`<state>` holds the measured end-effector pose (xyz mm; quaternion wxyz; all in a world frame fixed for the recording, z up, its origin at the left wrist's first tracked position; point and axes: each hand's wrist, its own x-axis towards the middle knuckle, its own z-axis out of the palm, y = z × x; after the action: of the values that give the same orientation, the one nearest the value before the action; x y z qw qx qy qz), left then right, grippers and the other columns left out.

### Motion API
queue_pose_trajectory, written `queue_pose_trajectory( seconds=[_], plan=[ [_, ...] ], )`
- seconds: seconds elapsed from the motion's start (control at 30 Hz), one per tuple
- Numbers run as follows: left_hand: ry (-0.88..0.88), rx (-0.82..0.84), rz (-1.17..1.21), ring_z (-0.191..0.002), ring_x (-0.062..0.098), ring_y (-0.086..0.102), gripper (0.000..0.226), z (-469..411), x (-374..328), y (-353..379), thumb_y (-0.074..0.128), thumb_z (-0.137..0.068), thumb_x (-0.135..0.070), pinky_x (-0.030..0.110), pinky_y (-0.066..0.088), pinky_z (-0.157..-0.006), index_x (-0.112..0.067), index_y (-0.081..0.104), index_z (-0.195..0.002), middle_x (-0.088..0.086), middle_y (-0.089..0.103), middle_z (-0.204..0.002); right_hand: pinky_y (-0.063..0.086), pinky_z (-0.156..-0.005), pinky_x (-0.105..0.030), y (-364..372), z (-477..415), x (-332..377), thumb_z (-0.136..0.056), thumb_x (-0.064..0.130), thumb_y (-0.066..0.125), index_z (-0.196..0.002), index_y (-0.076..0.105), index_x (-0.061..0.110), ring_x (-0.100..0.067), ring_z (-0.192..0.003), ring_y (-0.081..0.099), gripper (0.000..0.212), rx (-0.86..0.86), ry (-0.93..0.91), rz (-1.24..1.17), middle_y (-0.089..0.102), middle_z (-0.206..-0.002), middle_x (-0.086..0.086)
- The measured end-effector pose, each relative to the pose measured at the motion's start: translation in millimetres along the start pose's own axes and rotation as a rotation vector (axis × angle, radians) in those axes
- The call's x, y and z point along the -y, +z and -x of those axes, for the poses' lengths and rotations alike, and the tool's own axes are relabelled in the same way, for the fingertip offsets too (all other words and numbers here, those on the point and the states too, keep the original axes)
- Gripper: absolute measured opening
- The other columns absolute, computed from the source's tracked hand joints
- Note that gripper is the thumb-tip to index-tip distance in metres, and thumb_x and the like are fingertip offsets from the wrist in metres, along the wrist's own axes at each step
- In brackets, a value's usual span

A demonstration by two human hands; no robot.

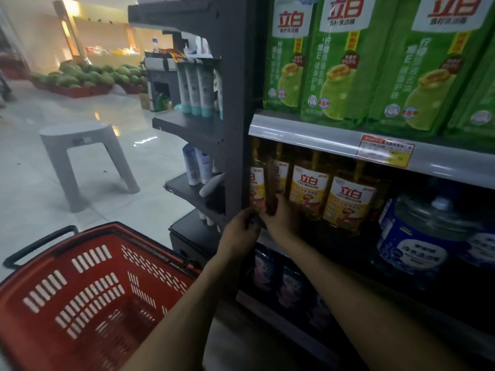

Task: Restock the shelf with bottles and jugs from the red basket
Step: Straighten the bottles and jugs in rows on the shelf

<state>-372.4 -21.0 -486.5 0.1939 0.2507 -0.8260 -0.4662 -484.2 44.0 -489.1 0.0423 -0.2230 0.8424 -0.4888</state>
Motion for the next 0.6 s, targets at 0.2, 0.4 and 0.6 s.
queue_pose_trajectory(
  seconds=[0.2,0.4,0.6],
  plan=[
    [0.007,-0.081,0.119,-0.105,0.009,0.069,0.048,-18,8,12,0.050,-0.080,-0.023,0.047,0.059,-0.094,-0.032,0.067,-0.124,-0.012,0.073,-0.113,0.051,-0.100,-0.045,22,-20,-15,-0.075,0.048,0.081,-0.141,0.046,0.031,-0.021,-0.130,0.053,0.077,-0.144,-0.048,-0.064,0.053,-0.139,0.003],
    [0.000,-0.178,0.209,-0.110,0.006,0.068,0.057,-30,12,22,0.052,-0.087,-0.024,0.044,0.059,-0.095,-0.042,0.054,-0.140,-0.013,0.072,-0.122,0.053,-0.100,-0.043,37,-34,-12,-0.069,0.041,0.086,-0.137,0.046,0.026,-0.015,-0.126,0.055,0.080,-0.295,-0.101,-0.214,0.055,-0.135,0.005],
    [-0.021,-0.217,0.289,-0.108,0.007,0.069,0.050,-36,9,28,0.055,-0.094,-0.013,0.044,0.059,-0.097,-0.035,0.058,-0.138,-0.011,0.073,-0.121,0.051,-0.102,-0.043,36,-47,-11,-0.074,0.037,0.086,-0.139,0.049,0.028,-0.019,-0.129,0.051,0.075,-0.244,-0.071,-0.192,0.050,-0.139,0.003]
  ],
)
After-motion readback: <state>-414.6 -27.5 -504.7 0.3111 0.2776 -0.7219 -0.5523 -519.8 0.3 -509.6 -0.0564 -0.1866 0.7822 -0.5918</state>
